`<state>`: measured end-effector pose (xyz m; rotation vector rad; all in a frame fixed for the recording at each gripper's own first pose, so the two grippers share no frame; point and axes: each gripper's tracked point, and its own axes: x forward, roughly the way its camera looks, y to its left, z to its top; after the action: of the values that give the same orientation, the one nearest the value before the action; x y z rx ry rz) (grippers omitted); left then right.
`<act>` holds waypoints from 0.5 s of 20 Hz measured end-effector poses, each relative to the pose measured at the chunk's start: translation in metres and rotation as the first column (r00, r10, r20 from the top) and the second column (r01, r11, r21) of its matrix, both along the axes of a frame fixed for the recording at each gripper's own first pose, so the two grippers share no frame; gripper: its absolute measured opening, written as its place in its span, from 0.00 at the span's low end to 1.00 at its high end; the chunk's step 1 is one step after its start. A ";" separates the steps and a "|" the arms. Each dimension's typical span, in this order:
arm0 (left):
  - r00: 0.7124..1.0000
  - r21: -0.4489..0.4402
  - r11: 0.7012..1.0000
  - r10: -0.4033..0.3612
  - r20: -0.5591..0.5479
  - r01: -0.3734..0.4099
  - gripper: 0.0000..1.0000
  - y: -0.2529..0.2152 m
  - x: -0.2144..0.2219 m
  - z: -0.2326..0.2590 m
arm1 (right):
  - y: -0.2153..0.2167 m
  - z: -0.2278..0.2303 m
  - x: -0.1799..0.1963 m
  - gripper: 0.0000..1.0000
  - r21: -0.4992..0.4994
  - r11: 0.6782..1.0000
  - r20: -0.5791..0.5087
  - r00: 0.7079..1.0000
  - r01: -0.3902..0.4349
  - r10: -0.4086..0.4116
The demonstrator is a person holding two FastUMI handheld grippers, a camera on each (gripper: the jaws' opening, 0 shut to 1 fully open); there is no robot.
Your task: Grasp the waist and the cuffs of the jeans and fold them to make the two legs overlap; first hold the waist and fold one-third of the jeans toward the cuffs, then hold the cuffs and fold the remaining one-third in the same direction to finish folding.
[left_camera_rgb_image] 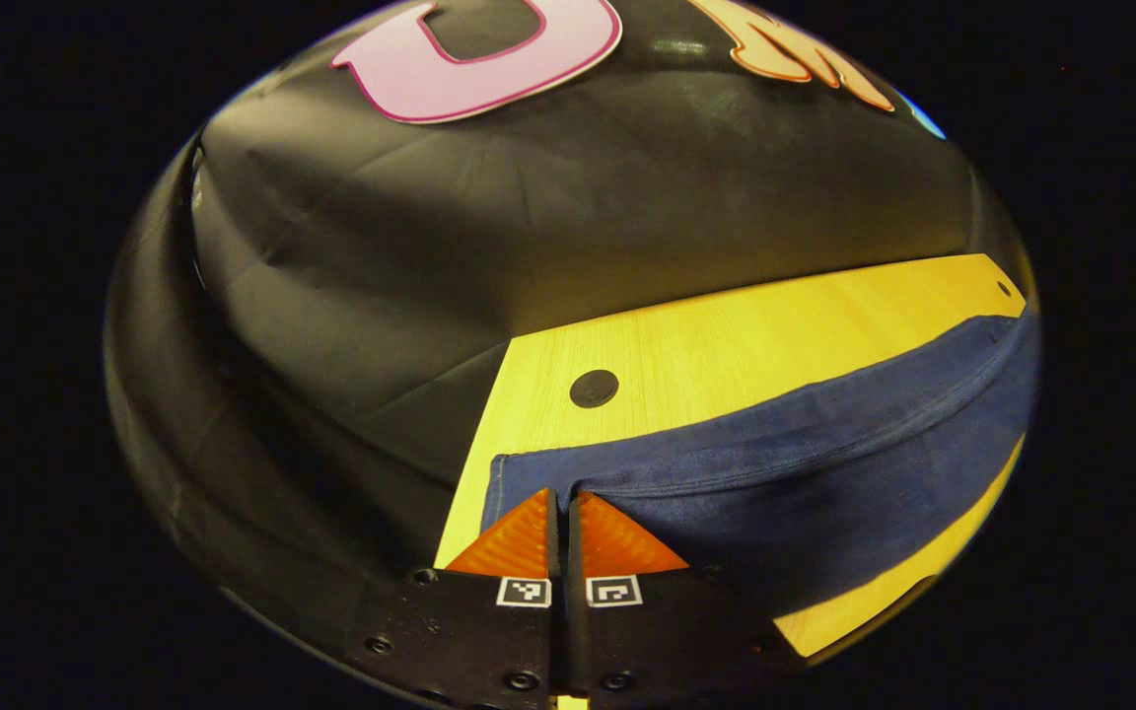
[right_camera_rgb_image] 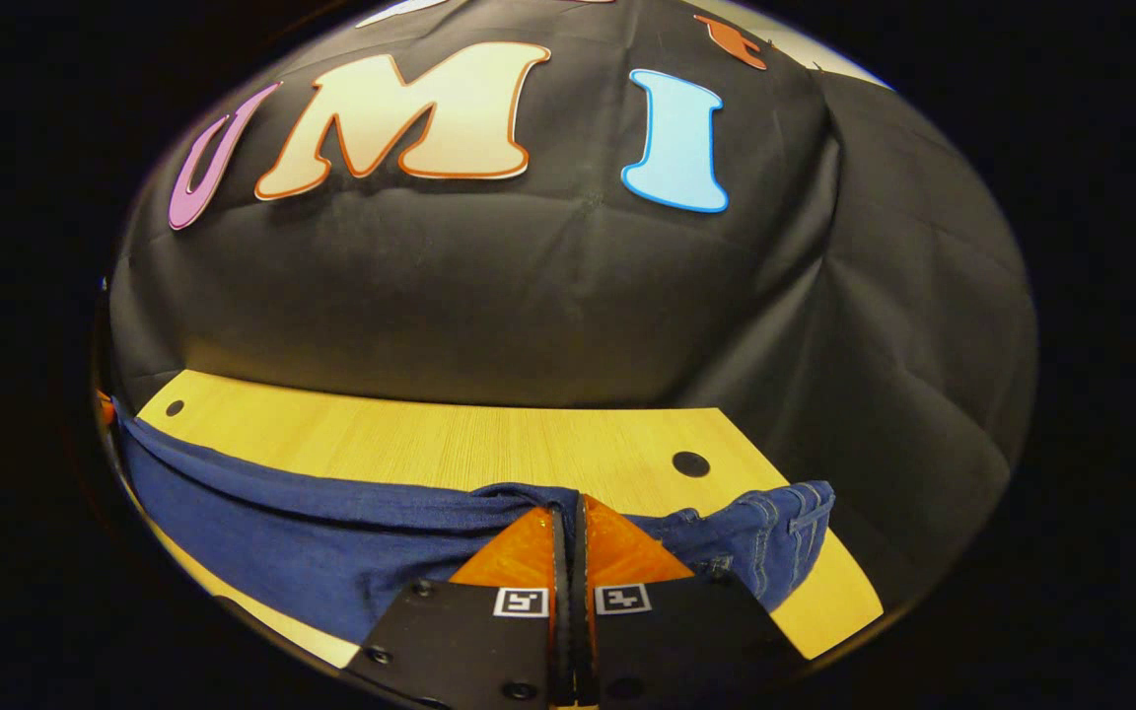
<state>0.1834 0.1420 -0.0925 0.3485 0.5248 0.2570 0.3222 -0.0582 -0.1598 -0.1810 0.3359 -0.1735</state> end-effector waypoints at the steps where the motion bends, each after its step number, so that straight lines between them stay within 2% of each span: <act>1: 1.000 0.003 1.000 0.010 0.004 -0.010 0.00 0.001 0.014 -0.009 | 0.000 -0.010 0.010 0.00 0.011 1.000 -0.005 1.000 0.002 -0.002; 2: 1.000 0.012 1.000 0.012 0.015 -0.012 0.00 0.000 0.025 -0.014 | -0.001 -0.021 0.019 0.03 0.023 1.000 -0.012 1.000 0.007 -0.007; 5: 1.000 0.049 0.999 0.007 0.030 -0.008 0.00 -0.007 0.055 -0.030 | -0.005 -0.055 0.035 0.00 0.037 0.999 -0.055 0.998 0.021 -0.019; 8: 1.000 0.056 0.998 0.014 0.017 -0.015 0.00 -0.010 0.054 -0.042 | -0.009 -0.072 0.039 0.02 0.027 0.999 -0.072 0.997 0.025 -0.023; 9: 0.999 0.050 0.998 0.024 0.030 -0.025 0.00 -0.007 0.054 -0.041 | -0.009 -0.074 0.040 0.08 0.030 0.999 -0.075 0.997 0.021 -0.019; 10: 0.999 0.012 1.000 0.010 0.033 -0.010 0.02 -0.012 0.057 -0.044 | -0.014 -0.073 0.039 0.22 0.027 0.999 -0.083 0.996 0.039 -0.037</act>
<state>0.2404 0.1299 -0.1370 0.3528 0.4927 0.2750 0.3610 -0.0726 -0.2325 -0.1539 0.4239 -0.1990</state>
